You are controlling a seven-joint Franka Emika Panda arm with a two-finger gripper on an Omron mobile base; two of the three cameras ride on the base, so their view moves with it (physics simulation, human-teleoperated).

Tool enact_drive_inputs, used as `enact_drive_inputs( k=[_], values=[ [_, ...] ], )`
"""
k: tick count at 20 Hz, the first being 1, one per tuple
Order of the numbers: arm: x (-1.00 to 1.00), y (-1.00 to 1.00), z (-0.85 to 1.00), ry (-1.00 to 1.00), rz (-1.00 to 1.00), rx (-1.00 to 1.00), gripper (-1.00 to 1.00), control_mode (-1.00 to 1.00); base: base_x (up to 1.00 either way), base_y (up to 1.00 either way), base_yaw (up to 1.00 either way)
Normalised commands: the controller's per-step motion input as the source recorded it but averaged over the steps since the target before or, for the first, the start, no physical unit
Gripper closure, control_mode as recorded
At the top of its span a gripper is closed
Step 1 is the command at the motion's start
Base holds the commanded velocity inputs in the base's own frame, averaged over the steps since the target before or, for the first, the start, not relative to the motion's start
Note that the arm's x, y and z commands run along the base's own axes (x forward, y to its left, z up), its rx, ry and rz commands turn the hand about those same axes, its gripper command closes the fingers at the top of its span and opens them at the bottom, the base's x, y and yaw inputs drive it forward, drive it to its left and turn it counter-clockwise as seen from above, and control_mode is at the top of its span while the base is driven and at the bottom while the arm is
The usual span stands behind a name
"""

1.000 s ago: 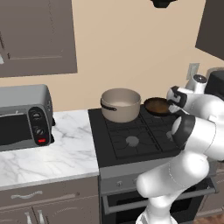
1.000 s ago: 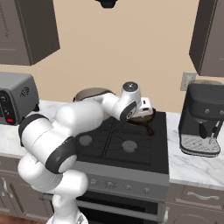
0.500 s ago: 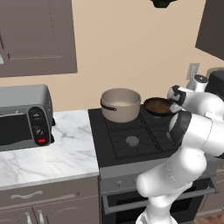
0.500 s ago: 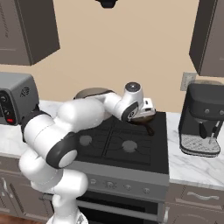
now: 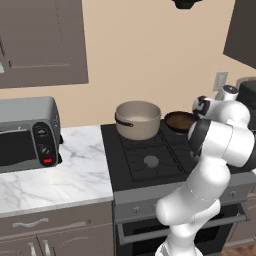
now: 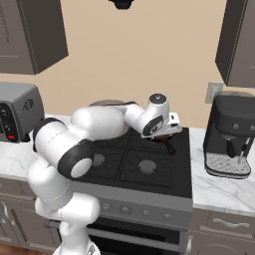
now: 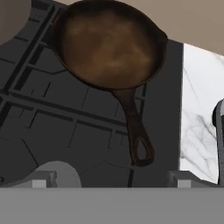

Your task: Move the pot and pan from the stove into the sink.

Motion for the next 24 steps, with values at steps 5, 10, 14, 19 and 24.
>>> enact_drive_inputs(
  k=[5,10,14,19,24],
  values=[
    [0.0,0.0,0.0,0.0,0.0,0.0,-1.0,-1.0,0.0,0.0,0.0],
    [0.02,-0.07,-0.17,0.0,0.0,0.0,-1.0,-1.0,0.0,0.0,0.0],
    [0.08,-0.1,-0.3,0.0,0.01,-0.02,-1.0,-1.0,0.0,0.0,0.0],
    [0.18,-0.13,-0.29,-0.02,0.01,-0.02,-1.0,-1.0,0.0,0.0,0.0],
    [0.23,-0.16,-0.26,-0.02,0.02,-0.01,-1.0,-1.0,0.0,0.0,0.0]
  ],
)
